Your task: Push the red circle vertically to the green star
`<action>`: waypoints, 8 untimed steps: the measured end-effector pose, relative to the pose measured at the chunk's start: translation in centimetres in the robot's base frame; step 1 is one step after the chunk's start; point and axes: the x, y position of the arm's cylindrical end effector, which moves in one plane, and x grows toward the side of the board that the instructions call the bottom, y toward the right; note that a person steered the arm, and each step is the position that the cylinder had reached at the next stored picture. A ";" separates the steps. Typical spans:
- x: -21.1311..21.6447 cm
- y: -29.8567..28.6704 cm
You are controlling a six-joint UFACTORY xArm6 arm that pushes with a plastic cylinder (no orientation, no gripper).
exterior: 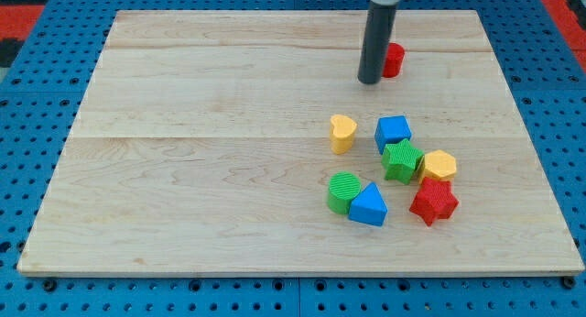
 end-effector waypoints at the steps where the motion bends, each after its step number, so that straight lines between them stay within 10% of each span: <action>1: -3.4 0.4; 3: 3.7 1.6; 5: -4.0 3.3; 8: 1.3 4.6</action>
